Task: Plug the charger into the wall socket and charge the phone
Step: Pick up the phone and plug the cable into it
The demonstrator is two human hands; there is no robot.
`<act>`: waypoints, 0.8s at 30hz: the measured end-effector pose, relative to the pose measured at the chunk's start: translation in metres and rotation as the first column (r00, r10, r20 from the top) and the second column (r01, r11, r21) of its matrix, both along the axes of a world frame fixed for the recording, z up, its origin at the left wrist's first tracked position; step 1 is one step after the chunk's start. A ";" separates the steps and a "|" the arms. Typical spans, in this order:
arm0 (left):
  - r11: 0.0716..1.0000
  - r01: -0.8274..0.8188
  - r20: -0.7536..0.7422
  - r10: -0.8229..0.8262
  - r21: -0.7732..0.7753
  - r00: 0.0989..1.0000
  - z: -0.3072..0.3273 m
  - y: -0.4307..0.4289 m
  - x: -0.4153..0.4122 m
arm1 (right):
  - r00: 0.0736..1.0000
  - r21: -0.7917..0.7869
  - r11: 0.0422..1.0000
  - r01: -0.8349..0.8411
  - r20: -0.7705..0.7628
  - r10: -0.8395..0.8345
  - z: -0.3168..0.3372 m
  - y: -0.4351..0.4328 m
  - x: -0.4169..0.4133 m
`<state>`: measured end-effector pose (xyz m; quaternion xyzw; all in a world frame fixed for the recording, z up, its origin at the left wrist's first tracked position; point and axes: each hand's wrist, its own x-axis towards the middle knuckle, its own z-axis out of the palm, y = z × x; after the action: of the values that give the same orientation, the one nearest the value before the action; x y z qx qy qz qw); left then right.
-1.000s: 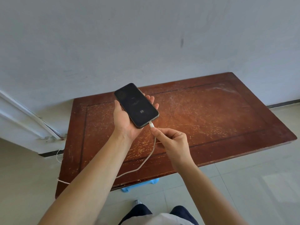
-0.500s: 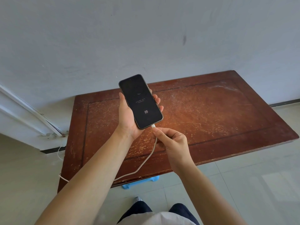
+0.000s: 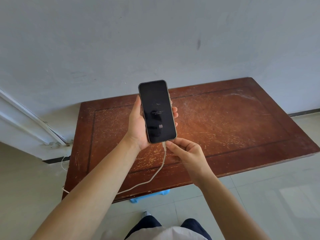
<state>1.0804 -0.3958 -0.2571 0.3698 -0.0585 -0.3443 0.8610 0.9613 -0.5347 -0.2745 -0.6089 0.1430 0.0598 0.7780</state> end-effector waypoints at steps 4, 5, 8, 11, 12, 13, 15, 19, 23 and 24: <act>1.000 0.009 0.000 -0.009 0.008 1.000 0.000 -0.001 0.002 | 1.000 -0.005 1.000 -0.009 0.012 0.009 -0.001 -0.003 0.001; 1.000 0.011 0.003 -0.011 0.010 1.000 0.000 -0.001 0.003 | 1.000 -0.015 1.000 -0.012 0.013 0.012 -0.001 -0.003 0.001; 1.000 0.024 0.007 -0.024 0.000 1.000 -0.001 0.000 0.005 | 1.000 -0.025 1.000 -0.007 0.013 0.007 -0.002 -0.003 0.003; 0.999 0.041 -0.004 -0.041 -0.035 0.999 -0.002 -0.001 0.007 | 1.000 -0.030 1.000 -0.010 0.015 0.010 -0.002 -0.003 0.004; 0.998 0.046 -0.005 -0.046 -0.045 0.999 -0.002 0.000 0.007 | 1.000 -0.033 0.999 -0.012 0.016 0.012 -0.002 -0.004 0.005; 0.997 0.051 -0.005 -0.051 -0.052 0.999 -0.003 0.000 0.007 | 1.000 -0.037 0.999 -0.013 0.017 0.014 -0.002 -0.004 0.005; 0.997 0.056 -0.007 -0.056 -0.061 0.998 -0.004 0.000 0.008 | 1.000 -0.046 0.999 -0.016 0.020 0.017 -0.002 -0.004 0.005; 0.995 0.058 -0.006 -0.059 -0.078 0.998 -0.006 0.002 0.008 | 0.999 -0.054 0.998 -0.019 0.025 0.021 -0.003 -0.003 0.006; 0.993 0.072 0.008 -0.071 -0.093 0.997 -0.006 0.002 0.009 | 0.999 -0.060 0.998 -0.022 0.032 0.024 -0.004 -0.003 0.006; 0.992 0.078 0.012 -0.078 -0.097 0.997 -0.007 0.002 0.009 | 0.999 -0.062 0.998 -0.024 0.034 0.026 -0.004 -0.003 0.005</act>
<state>1.0893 -0.3941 -0.2636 0.3263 -0.0929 -0.3730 0.8636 0.9668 -0.5372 -0.2786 -0.6351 0.1237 0.0546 0.7605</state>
